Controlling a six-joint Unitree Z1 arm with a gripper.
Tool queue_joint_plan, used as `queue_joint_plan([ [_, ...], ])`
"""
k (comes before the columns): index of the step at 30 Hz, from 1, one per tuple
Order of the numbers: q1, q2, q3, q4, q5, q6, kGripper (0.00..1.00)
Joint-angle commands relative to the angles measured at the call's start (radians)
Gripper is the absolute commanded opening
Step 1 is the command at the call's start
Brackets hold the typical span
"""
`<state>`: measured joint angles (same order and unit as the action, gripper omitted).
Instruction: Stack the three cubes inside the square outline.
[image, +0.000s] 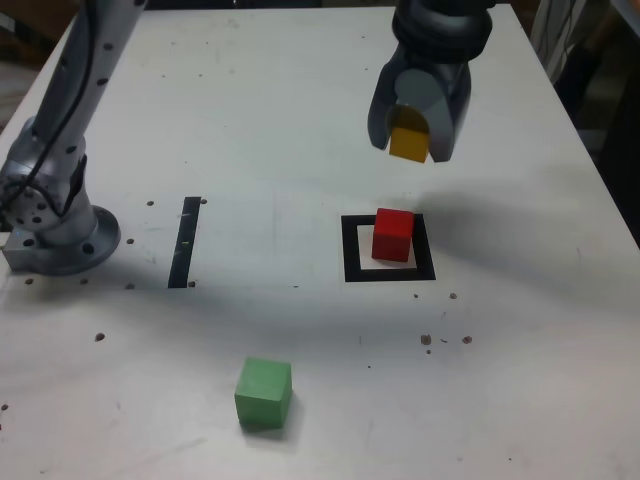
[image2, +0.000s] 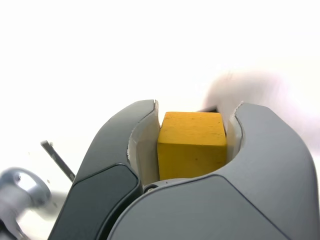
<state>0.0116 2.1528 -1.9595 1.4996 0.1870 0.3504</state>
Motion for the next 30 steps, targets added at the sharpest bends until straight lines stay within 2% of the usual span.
queue_joint_plan([
  [1, -0.031, -0.039, 0.022, -0.001, -0.004, -0.066, 0.11],
  [8, -0.098, -0.096, 0.072, -0.005, -0.009, -0.141, 0.11],
  [13, -0.129, -0.107, 0.125, -0.035, -0.028, -0.186, 0.11],
  [21, -0.135, -0.115, 0.18, -0.078, -0.042, -0.213, 0.11],
  [30, -0.135, -0.145, 0.215, -0.088, -0.057, -0.233, 0.11],
])
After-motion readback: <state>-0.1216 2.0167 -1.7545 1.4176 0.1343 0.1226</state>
